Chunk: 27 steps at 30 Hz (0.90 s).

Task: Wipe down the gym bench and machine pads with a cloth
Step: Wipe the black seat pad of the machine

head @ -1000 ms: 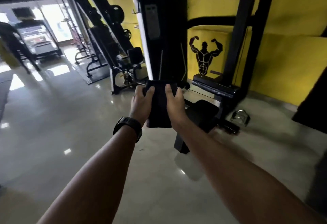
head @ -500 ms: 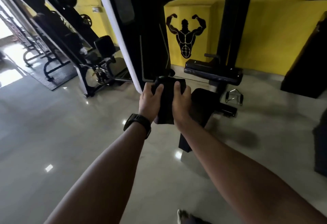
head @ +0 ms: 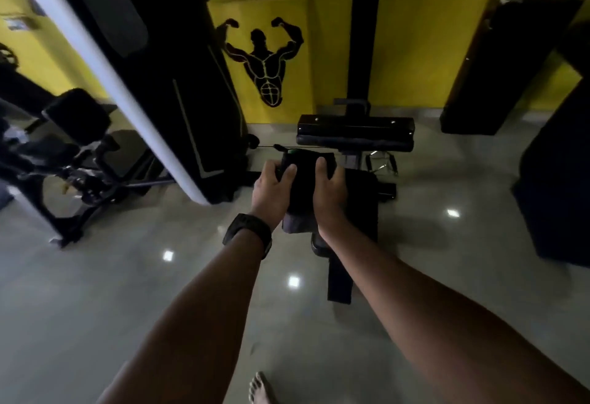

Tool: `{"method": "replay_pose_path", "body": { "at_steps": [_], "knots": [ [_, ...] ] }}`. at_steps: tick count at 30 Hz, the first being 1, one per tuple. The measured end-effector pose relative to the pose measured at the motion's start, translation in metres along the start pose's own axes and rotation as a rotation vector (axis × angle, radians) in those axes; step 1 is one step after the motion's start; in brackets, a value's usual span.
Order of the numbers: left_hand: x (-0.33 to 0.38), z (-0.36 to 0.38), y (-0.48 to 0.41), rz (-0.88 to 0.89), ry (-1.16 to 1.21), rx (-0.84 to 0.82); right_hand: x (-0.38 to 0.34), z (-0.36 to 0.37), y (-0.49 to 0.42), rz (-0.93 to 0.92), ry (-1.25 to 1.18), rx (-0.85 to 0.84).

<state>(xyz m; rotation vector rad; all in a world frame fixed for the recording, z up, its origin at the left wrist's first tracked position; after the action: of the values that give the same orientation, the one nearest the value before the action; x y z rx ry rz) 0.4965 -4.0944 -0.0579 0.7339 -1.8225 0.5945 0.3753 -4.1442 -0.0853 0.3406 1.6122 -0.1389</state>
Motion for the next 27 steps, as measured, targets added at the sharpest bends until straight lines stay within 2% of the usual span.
{"method": "replay_pose_path", "body": {
  "at_steps": [5, 10, 13, 23, 27],
  "knots": [
    [-0.034, 0.019, -0.069, -0.011, -0.063, -0.242, 0.026, 0.041, -0.012, 0.031, 0.011, 0.223],
    [-0.058, 0.053, -0.110, -0.019, -0.081, -0.463, 0.049, 0.063, -0.038, 0.101, 0.061, 0.378],
    [-0.078, 0.084, -0.147, 0.032, -0.165, -0.590, 0.072, 0.088, -0.067, 0.154, 0.079, 0.474],
    [-0.160, 0.204, -0.263, 0.096, -0.400, -0.928, 0.164, 0.161, -0.181, 0.267, 0.189, 0.654],
    [-0.199, 0.255, -0.287, 0.135, -0.479, -1.004, 0.213, 0.174, -0.216, 0.329, 0.226, 0.712]
  ]
}}
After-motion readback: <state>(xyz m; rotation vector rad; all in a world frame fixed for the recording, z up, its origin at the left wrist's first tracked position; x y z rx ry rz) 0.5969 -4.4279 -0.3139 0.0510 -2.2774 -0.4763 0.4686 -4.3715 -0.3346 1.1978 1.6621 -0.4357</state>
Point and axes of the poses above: each hand's wrist, its own y-axis away from the middle knuckle, its own z-axis out of the palm, x = y × z, the point moved 5 cm from there along -y, towards the middle knuckle, and after that the axes turned 15 degrees about x, right-handed, at the moved point
